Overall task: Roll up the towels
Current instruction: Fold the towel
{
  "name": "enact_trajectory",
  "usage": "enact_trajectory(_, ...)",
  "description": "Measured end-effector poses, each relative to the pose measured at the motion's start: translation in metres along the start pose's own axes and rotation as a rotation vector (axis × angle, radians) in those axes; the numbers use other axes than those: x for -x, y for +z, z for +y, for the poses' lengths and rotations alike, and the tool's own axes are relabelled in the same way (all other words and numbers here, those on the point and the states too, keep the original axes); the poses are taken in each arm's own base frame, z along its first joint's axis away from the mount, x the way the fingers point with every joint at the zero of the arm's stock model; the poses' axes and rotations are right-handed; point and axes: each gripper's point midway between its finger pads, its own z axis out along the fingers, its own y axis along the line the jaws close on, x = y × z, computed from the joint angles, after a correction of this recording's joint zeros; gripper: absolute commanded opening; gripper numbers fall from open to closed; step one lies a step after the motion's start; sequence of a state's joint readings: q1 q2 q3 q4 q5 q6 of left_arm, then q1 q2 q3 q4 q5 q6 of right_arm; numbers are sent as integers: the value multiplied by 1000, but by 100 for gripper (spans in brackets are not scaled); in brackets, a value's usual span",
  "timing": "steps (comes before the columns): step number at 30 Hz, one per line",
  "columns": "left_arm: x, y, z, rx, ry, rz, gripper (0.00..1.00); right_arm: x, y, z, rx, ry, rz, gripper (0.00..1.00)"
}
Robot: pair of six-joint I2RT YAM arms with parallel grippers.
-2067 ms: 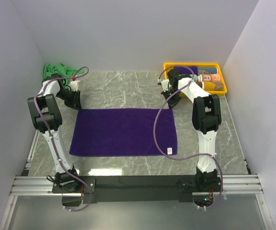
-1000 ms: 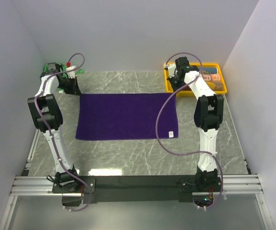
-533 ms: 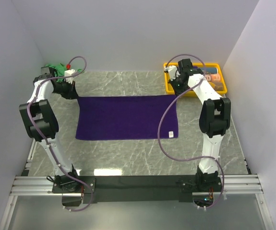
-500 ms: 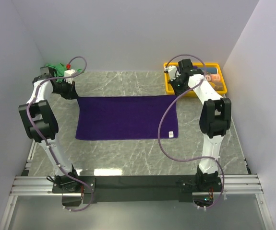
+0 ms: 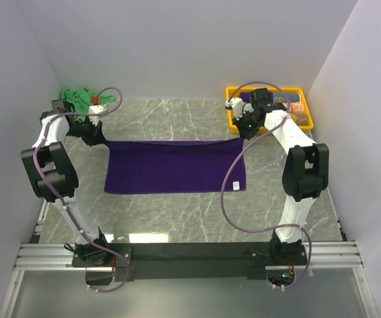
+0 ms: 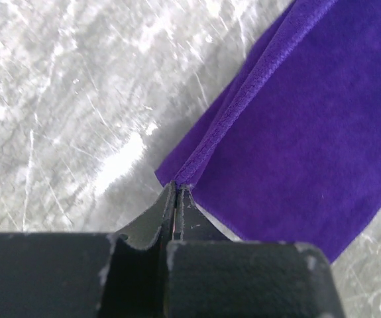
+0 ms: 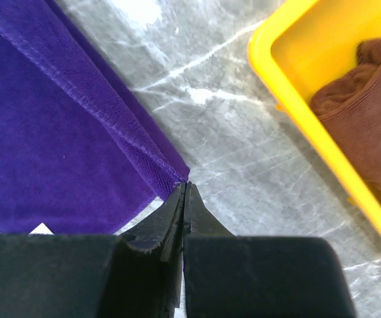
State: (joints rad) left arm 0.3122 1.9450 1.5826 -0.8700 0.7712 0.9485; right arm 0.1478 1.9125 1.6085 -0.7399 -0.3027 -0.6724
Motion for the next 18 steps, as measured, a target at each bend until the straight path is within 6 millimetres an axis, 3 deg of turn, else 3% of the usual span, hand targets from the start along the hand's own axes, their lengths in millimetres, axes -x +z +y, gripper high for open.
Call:
enact_trajectory(6,-7,-15,-11,-17,47,15,1,6,-14,6,11,-40,-39,0)
enact_trajectory(13,-19,-24,-30,-84,65,31,1,-15,-16,27,62,-44,-9,0)
enact_trajectory(18,-37,-22,-55,-148,43,55,1,-30,-13,41,106,-28,21,0)
